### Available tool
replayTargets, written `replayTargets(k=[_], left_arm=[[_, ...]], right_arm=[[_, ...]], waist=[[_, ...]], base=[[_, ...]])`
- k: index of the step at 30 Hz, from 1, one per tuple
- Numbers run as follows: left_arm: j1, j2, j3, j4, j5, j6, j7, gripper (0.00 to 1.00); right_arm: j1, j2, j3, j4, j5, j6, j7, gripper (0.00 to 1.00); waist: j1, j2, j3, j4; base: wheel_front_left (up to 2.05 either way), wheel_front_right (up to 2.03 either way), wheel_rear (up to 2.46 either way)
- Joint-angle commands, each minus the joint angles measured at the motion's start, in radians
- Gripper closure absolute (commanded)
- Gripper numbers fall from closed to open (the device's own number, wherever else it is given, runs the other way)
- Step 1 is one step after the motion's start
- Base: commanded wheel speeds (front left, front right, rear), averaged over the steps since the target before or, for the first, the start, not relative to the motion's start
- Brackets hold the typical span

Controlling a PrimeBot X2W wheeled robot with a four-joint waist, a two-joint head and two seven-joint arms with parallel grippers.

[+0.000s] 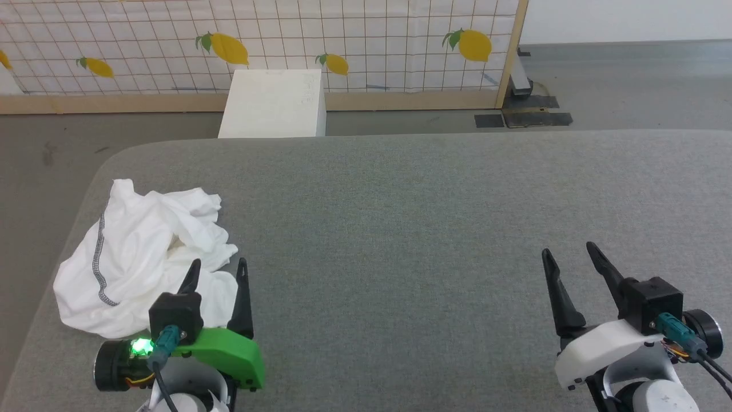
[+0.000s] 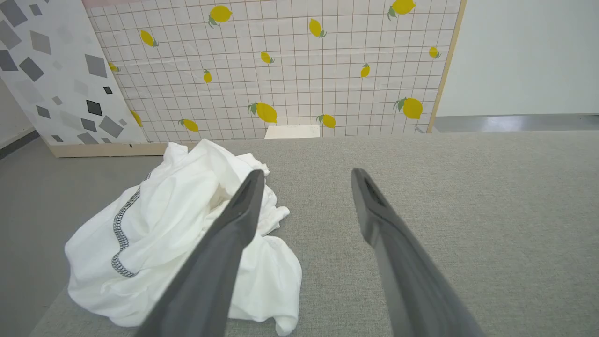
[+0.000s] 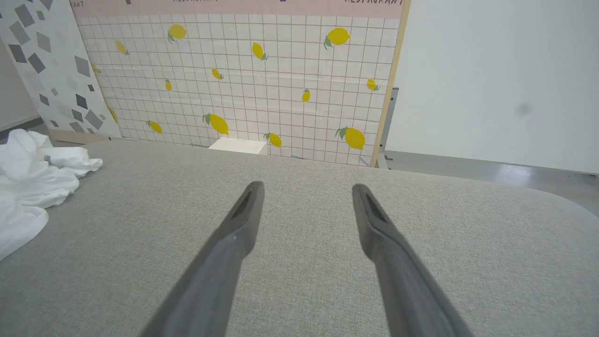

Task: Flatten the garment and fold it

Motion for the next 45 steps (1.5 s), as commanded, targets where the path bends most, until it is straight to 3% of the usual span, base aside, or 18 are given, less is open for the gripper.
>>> replayTargets(k=[1,21,45], left_arm=[[0.007,-0.001,-0.006,0.003,-0.009,0.006,-0.010,0.00],[0.017,-0.002,-0.020,0.013,-0.040,0.025,-0.051,0.00],[0.061,-0.002,-0.004,0.004,-0.070,0.053,-0.100,0.00]], right_arm=[[0.016,0.000,-0.003,0.007,0.013,0.000,-0.010,0.00],[0.034,0.000,-0.004,0.031,0.052,0.000,-0.051,0.00],[0.061,0.001,0.017,0.069,0.109,-0.001,-0.101,0.00]], waist=[[-0.0001,0.0000,0.000,0.000],[-0.0001,0.0000,-0.003,0.043],[-0.0001,0.0000,-0.019,0.202]], base=[[0.00,0.00,0.00],[0.00,0.00,0.00],[0.00,0.00,0.00]])
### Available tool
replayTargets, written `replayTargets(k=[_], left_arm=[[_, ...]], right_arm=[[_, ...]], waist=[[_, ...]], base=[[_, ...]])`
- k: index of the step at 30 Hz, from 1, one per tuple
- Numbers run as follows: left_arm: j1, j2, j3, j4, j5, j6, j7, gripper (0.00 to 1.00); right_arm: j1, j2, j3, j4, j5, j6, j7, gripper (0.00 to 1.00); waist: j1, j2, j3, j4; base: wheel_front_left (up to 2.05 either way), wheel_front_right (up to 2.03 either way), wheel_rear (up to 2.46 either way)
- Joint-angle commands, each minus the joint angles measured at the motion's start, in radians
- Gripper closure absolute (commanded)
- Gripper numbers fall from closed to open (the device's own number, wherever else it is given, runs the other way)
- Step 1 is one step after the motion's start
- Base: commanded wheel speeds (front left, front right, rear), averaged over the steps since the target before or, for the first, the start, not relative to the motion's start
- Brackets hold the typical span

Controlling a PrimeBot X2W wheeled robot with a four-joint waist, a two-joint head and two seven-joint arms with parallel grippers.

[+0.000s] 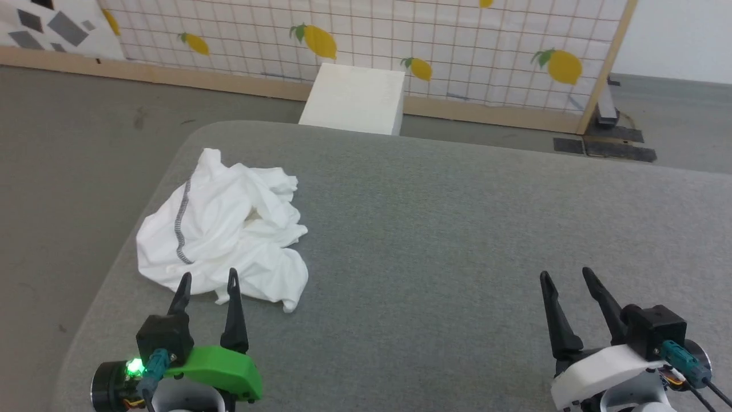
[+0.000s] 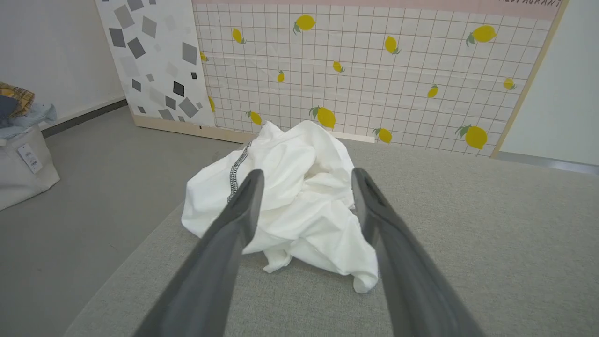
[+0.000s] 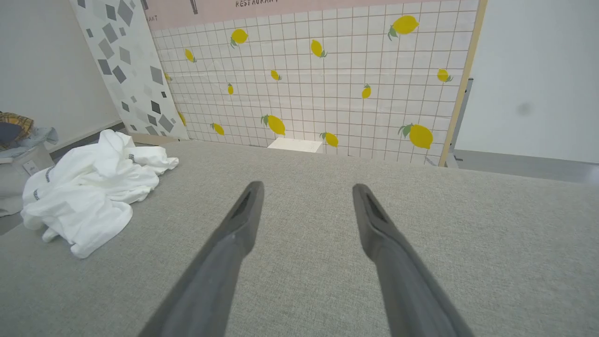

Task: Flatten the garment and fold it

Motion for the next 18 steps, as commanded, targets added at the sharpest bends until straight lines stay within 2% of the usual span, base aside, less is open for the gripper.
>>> replayTargets(k=[1,18], left_arm=[[0.021,-0.002,0.003,-0.002,-0.008,0.009,-0.012,0.00],[0.040,-0.003,0.009,-0.004,-0.030,0.023,-0.048,0.00]], right_arm=[[0.014,0.001,0.003,0.007,0.010,-0.001,-0.013,0.00],[0.026,0.001,0.011,0.037,0.039,-0.001,-0.049,0.00]], waist=[[-0.0001,0.0000,-0.002,0.023],[-0.0001,0.0000,-0.007,0.102]], base=[[0.00,0.00,0.00],[0.00,0.00,0.00]])
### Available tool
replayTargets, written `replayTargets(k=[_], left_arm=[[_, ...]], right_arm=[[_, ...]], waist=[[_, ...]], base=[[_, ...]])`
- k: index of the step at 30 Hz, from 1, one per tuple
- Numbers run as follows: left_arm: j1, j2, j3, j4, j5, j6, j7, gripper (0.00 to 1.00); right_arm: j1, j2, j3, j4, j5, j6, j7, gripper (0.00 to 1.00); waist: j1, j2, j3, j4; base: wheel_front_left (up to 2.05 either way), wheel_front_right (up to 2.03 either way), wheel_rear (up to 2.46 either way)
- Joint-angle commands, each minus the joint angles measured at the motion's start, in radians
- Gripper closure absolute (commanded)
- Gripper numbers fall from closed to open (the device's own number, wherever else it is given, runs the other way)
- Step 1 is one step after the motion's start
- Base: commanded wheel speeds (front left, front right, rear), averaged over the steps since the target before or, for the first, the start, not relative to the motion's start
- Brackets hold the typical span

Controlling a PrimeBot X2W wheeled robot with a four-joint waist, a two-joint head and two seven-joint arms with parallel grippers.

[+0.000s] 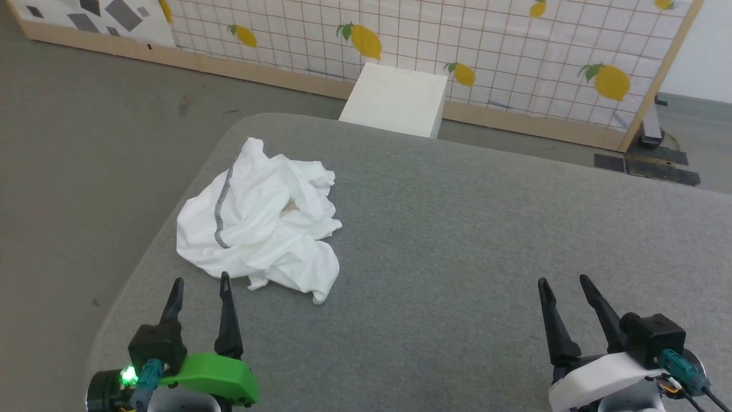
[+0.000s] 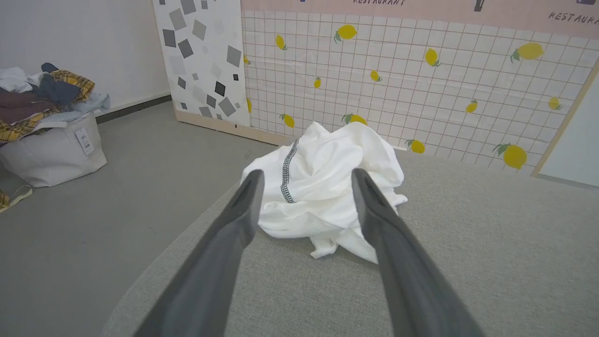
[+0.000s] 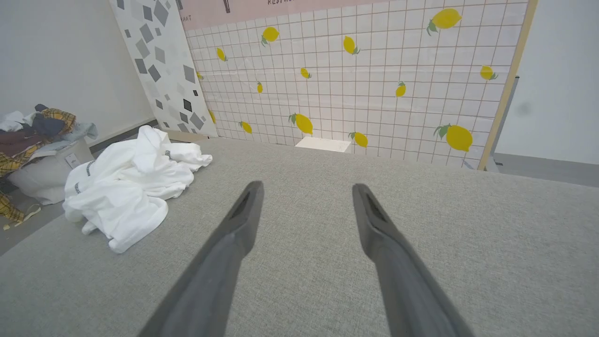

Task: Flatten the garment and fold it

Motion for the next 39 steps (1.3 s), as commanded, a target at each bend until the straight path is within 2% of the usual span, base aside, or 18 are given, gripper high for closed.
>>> replayTargets(k=[1,23,39], left_arm=[[0.022,-0.003,0.001,-0.003,-0.014,0.008,-0.010,0.00],[0.047,-0.004,-0.004,-0.005,-0.031,0.026,-0.055,0.00],[0.045,-0.005,-0.025,0.014,-0.019,0.046,-0.088,0.00]], right_arm=[[0.016,0.001,0.001,0.007,0.012,-0.001,-0.011,0.00],[0.035,0.001,0.005,0.040,0.040,-0.001,-0.056,0.00],[0.041,0.001,0.007,0.057,-0.006,-0.001,-0.090,0.00]], waist=[[-0.0001,0.0000,-0.001,0.008],[-0.0001,0.0000,-0.006,0.079],[-0.0001,0.0000,0.017,0.124]], base=[[0.00,0.00,0.00],[0.00,0.00,0.00],[0.00,0.00,0.00]])
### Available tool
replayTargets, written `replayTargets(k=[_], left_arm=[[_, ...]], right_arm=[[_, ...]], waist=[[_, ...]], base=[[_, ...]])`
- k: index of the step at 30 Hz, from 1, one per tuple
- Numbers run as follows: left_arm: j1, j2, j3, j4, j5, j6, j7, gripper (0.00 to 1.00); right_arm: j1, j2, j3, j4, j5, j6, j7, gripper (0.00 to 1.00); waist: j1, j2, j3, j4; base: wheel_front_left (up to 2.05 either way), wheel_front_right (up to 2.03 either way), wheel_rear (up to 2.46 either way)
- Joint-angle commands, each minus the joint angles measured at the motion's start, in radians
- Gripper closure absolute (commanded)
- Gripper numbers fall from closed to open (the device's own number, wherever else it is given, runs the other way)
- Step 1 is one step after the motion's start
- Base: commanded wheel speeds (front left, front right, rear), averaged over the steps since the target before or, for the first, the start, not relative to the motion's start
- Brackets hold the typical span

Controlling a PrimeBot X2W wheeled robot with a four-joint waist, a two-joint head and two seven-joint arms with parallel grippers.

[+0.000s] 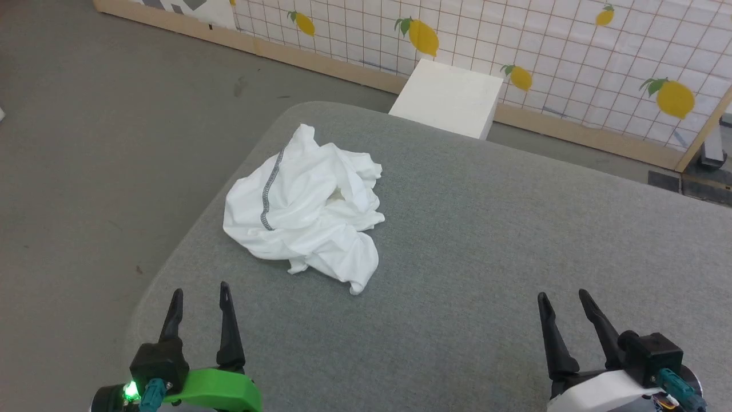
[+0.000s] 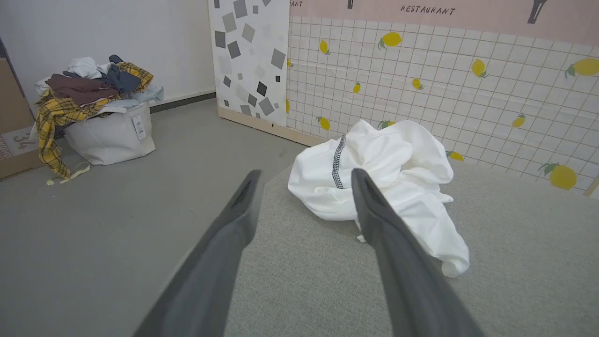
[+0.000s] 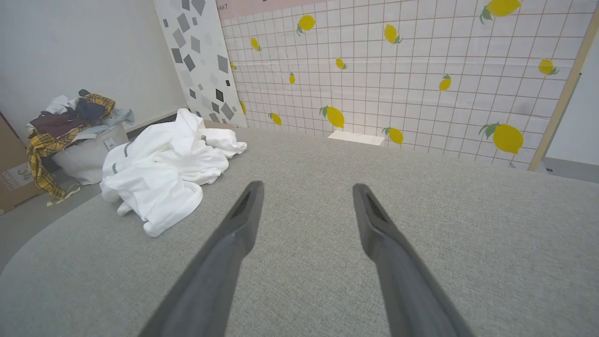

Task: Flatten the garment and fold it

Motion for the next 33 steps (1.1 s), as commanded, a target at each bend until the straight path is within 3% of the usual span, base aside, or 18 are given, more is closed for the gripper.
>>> replayTargets(k=[1,17,21,28,33], left_arm=[[0.011,-0.005,-0.004,0.005,0.008,0.010,-0.010,0.00],[-0.007,-0.005,-0.010,0.035,0.009,0.016,-0.024,0.00],[-0.036,0.000,-0.009,0.062,-0.021,-0.014,-0.019,0.00],[-0.324,0.076,0.014,0.181,-0.140,-0.144,0.168,0.00],[-0.606,0.145,0.026,0.363,-0.234,-0.196,0.442,0.00]], right_arm=[[0.016,0.001,0.001,0.005,-0.006,-0.001,-0.011,0.00],[0.015,0.001,-0.004,0.018,0.002,-0.002,-0.025,0.00],[0.009,0.001,-0.005,0.017,0.002,-0.002,-0.025,0.00],[-0.014,0.001,-0.010,0.000,-0.026,-0.002,-0.016,0.00],[-0.060,0.001,-0.021,-0.050,-0.063,-0.002,0.023,0.00]], waist=[[-0.0001,0.0000,0.007,0.005],[-0.0001,0.0000,0.009,0.013],[-0.0001,0.0000,0.013,0.007],[-0.0001,0.0000,0.058,-0.018],[-0.0001,0.0000,0.159,-0.080]], base=[[0.00,0.00,0.00],[0.00,0.00,0.00],[0.00,0.00,0.00],[0.00,0.00,0.00],[0.00,0.00,0.00]])
